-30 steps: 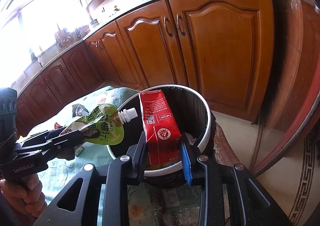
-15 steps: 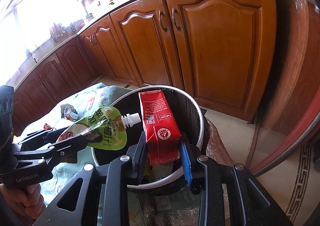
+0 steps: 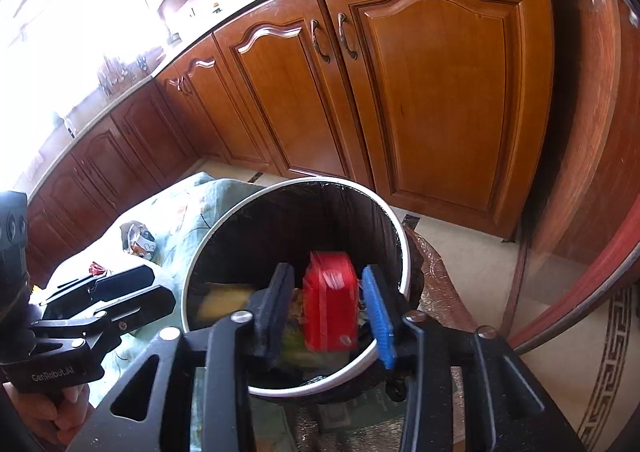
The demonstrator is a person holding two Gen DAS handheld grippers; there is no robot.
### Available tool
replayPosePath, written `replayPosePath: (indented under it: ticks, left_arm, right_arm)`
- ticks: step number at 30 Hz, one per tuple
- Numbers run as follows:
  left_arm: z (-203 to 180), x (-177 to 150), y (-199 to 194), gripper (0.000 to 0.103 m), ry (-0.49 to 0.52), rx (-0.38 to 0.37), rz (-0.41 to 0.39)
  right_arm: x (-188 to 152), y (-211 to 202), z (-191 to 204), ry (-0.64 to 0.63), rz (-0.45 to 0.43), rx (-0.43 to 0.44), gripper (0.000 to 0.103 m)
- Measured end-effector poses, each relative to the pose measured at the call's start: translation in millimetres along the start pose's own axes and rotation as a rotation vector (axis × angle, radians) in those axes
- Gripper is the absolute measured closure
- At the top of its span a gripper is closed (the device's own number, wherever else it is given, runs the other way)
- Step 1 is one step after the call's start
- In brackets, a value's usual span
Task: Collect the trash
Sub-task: 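Carry the pouch and red carton over the bin and open both grippers, then move both grippers back toward the green carton and white foam net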
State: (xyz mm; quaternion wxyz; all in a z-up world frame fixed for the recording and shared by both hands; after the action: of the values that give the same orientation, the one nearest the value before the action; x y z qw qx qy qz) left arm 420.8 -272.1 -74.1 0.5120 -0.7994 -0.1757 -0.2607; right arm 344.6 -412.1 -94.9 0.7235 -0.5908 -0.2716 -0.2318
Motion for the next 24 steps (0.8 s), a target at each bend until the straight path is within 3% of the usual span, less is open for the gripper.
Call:
replayPosePath:
  ticks: [6,9,24]
  left_arm:
    - [17,-16,-31,0.036,-0.042,-0.025,-0.047]
    - [28,-29,-49,0.034,-0.069,-0.028,-0.071]
    - [109,-90,-116,0.033,-0.241,0.023,-0.096]
  right_arm:
    - [-10,-16,7,0.035,-0.051,0.034,0.027]
    - [-17,-24,16,0.051,-0.074,0.053,0.019]
    - [-58,-42,93,0.036,-0.083,0.174,0.015]
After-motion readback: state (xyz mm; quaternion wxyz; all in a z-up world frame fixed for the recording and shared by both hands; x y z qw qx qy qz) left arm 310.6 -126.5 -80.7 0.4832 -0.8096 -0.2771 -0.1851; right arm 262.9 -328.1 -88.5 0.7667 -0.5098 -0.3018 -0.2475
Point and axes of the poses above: each gripper's, at about its wrist camera, not at the fingertips, and y roughly the way its jaws point, z to its left, x to its top, the point moved 7 cm from there along y, roughly the way its jaws point, and after that the axes turned 11 degrees about -y, right-handed, at the moved point
